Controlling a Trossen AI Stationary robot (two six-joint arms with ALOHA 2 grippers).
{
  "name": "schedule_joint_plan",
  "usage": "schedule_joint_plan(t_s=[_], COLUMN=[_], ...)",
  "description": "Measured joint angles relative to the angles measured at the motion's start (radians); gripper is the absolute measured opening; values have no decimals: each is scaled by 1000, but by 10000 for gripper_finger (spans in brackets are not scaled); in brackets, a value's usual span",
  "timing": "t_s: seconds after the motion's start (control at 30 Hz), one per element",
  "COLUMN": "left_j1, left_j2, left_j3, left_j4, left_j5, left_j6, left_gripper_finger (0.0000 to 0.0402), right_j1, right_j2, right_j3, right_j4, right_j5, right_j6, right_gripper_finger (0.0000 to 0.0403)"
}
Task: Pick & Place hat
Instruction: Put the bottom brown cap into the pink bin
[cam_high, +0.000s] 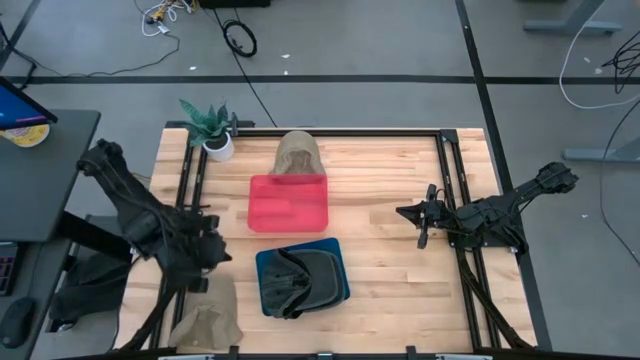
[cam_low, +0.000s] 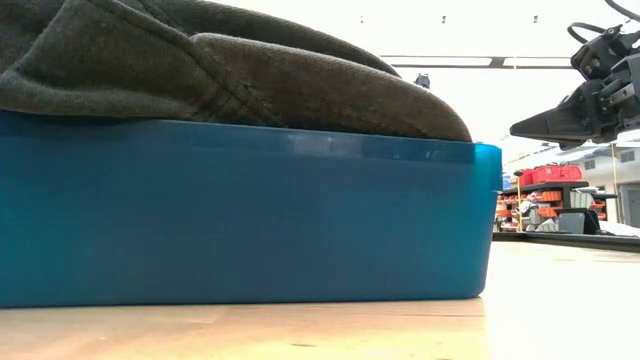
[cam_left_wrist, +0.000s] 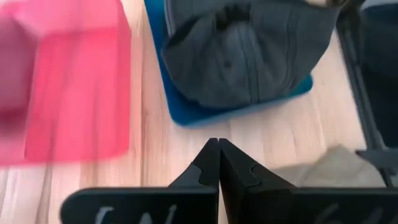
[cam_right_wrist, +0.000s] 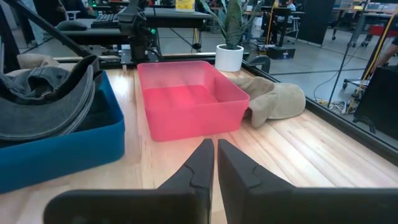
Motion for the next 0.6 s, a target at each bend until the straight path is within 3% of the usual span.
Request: schedule_joint_plan(t_s=[0.3, 0.6], left_j1=[-142, -235], left_j2=[105, 383], left_j3=[24, 354], left_j4=[-116, -515], left_j5=[21, 84], left_j6=[-258, -538], left_gripper_finger=[1, 1], right_j1=[0, 0], right_j2=[0, 0], right_j3=[0, 0], right_j4=[0, 0], right_j5=[0, 0], right_j6=[0, 0], right_gripper_finger=[25, 25])
